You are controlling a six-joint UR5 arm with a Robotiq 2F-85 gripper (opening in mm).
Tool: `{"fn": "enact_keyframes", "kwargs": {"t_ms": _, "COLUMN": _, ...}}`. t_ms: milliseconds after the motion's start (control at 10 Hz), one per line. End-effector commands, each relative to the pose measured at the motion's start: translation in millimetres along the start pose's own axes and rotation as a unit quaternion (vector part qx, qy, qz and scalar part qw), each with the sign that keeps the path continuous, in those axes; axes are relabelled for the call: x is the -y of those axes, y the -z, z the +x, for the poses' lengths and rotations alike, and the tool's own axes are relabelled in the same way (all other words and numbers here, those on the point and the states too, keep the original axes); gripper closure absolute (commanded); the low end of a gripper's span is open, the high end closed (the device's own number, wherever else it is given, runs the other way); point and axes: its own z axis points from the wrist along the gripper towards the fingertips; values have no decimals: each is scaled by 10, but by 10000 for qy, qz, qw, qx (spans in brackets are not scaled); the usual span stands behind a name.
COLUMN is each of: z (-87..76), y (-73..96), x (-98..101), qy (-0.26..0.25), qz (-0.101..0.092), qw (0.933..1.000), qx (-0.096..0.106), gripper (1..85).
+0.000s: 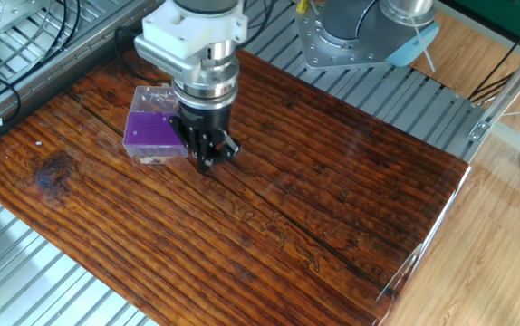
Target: Insert a small pipette tip into the holder for small pipette tips
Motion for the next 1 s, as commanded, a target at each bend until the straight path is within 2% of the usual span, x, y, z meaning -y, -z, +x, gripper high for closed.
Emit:
{"fn": "enact_keyframes", "kwargs": {"t_ms": 0, "z": -197, "y": 66, "x": -200, "qy": -295, "qz": -53, "qw": 9991, "qx": 284, "gripper": 847}}
{"fn": "enact_keyframes", "kwargs": {"t_ms": 500, "z": -371, "y": -36, "x": -121, "qy": -142, "qz": 41, "qw": 9994, "qx": 319, "gripper": 847}}
{"fn": "enact_keyframes", "kwargs": {"t_ms": 900, "z": -275, "y": -56, "x": -110, "qy": 48, "qz": 9, "qw": 9999, "qx": 149, "gripper": 847}}
